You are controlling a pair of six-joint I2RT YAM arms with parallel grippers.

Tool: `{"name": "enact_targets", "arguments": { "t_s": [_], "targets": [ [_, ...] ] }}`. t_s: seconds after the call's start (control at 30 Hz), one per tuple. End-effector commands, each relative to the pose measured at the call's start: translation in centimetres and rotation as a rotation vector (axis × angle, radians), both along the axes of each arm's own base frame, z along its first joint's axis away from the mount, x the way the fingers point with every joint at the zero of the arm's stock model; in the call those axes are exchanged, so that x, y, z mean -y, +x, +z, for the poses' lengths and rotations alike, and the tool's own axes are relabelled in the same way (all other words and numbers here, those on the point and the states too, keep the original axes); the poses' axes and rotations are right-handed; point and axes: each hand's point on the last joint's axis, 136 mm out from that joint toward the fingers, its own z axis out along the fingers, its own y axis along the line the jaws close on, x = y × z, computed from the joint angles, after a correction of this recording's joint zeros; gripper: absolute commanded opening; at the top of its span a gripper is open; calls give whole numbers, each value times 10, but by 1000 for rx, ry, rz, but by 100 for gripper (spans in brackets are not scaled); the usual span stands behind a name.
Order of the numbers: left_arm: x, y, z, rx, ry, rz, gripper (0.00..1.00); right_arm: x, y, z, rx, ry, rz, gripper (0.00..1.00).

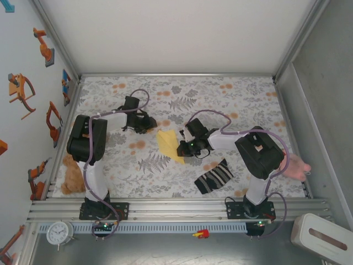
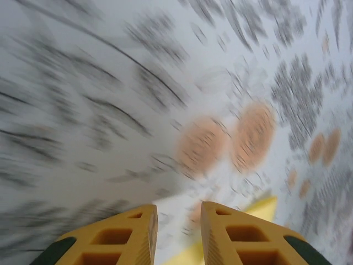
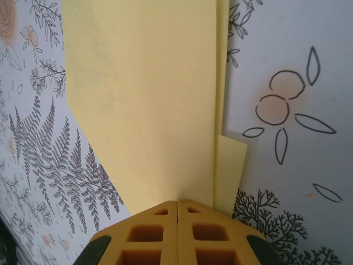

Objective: Fold a paper plane with a square sheet of paper (pick it up from the middle)

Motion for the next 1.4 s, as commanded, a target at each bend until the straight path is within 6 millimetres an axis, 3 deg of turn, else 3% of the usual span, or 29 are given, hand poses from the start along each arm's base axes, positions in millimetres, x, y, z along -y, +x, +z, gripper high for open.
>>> {"name": "enact_targets", "arguments": {
  "t_s": [0.0, 0.1, 0.2, 0.37, 0.57, 0.7, 0.9, 1.07, 1.2, 1.37],
  "targets": [
    [-16, 17, 41, 127, 25, 56, 29, 19, -12, -20, -59, -93, -52, 0],
    [-14, 11, 70, 173, -40, 98, 34, -6, 13, 28, 45, 60, -84, 3],
    [-19, -2, 86, 200, -73, 142, 39, -13, 33, 63, 146, 139, -125, 13],
    [-29, -29, 94, 206, -111, 205, 50, 1, 53, 63, 196, 127, -185, 31],
    [-30, -55, 87, 173, -161, 234, 59, -10, 61, 54, 173, 156, -137, 34],
    [-29, -65, 82, 158, -169, 236, 60, -25, 57, 52, 149, 213, -62, 34],
    [-24, -70, 81, 149, -177, 216, 61, -31, 55, 40, 123, 214, -11, 31],
    [-19, -72, 84, 149, -182, 197, 61, -36, 57, 39, 125, 229, 9, 15],
    [-11, -75, 88, 154, -198, 172, 61, -41, 63, 60, 168, 294, -5, 3],
    [12, -83, 113, 211, -299, 96, 63, -40, 77, 110, 222, 463, -65, 0]
  ]
}}
